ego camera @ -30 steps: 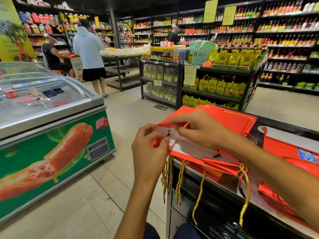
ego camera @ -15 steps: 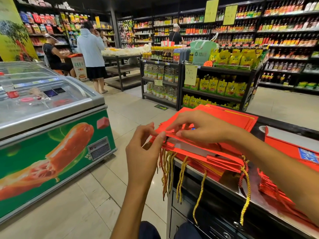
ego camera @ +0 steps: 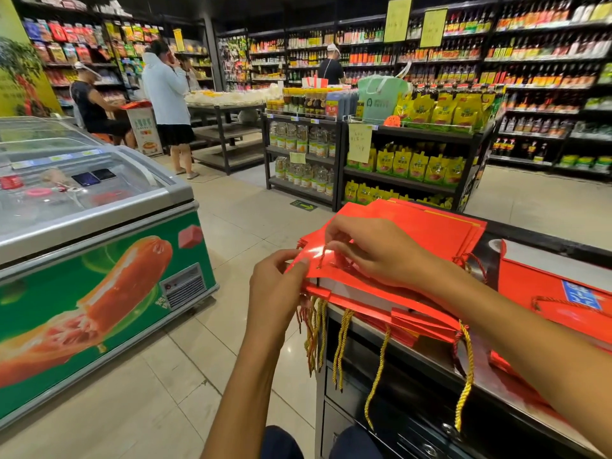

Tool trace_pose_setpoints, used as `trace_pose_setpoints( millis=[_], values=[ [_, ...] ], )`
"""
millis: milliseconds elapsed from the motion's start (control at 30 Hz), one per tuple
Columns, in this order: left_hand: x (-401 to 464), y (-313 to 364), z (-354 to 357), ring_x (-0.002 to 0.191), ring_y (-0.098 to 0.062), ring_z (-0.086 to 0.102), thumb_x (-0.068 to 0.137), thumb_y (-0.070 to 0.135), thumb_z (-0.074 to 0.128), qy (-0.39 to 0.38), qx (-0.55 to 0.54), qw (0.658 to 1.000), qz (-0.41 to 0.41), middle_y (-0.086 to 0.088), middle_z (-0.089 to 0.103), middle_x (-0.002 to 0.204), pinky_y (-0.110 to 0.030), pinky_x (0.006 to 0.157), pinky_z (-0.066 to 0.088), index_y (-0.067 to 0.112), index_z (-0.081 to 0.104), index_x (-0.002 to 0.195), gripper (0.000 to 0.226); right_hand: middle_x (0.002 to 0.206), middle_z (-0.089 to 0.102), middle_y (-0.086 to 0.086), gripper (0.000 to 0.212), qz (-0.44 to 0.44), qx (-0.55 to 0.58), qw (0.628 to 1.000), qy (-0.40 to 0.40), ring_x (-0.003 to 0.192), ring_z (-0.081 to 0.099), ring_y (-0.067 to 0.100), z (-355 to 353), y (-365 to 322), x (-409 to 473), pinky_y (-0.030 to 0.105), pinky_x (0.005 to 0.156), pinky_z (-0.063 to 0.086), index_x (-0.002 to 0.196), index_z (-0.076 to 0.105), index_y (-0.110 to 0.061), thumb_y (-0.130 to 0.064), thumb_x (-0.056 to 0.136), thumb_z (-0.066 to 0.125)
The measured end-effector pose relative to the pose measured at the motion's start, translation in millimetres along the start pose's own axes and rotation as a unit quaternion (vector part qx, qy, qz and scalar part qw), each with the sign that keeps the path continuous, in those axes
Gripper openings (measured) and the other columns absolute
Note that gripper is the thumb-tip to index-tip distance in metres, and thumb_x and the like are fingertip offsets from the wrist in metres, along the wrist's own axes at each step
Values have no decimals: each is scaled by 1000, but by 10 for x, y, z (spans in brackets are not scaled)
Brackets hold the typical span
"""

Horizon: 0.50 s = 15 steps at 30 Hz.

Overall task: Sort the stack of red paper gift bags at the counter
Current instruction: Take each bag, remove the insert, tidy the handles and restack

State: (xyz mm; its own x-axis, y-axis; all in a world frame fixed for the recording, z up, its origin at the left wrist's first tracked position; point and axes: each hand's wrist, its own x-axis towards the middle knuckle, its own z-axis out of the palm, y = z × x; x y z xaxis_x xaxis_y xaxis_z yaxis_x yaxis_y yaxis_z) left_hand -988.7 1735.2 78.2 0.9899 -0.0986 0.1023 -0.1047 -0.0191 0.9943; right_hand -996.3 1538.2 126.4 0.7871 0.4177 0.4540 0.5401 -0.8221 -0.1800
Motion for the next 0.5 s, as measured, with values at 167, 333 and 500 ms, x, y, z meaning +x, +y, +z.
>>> trace_pose_setpoints(
  millis=[167,333,500],
  values=[
    [-21,-40,12,82,-25,76,103,28,59,-1,-57,998,-40,-14,76,95,-33,65,62,12,71,110,21,106,67,-11,23,66,-34,996,-53,99,64,13,-145,32,-15,45,83,54,117,60,-32,-46,97,61],
    [-260,21,30,81,-13,72,99,59,49,14,-113,992,-58,-3,77,84,-29,74,54,11,76,96,55,136,61,-6,62,218,-116,961,-127,124,58,21,-391,13,-316,46,100,49,138,52,-35,-76,92,39],
    [-436,242,185,88,-10,76,91,39,71,-38,-189,980,-46,-1,78,103,-22,69,59,18,66,121,37,147,53,-4,65,291,-73,939,-165,130,55,24,-293,-112,-472,49,105,46,146,40,-44,-79,92,31]
  ],
)
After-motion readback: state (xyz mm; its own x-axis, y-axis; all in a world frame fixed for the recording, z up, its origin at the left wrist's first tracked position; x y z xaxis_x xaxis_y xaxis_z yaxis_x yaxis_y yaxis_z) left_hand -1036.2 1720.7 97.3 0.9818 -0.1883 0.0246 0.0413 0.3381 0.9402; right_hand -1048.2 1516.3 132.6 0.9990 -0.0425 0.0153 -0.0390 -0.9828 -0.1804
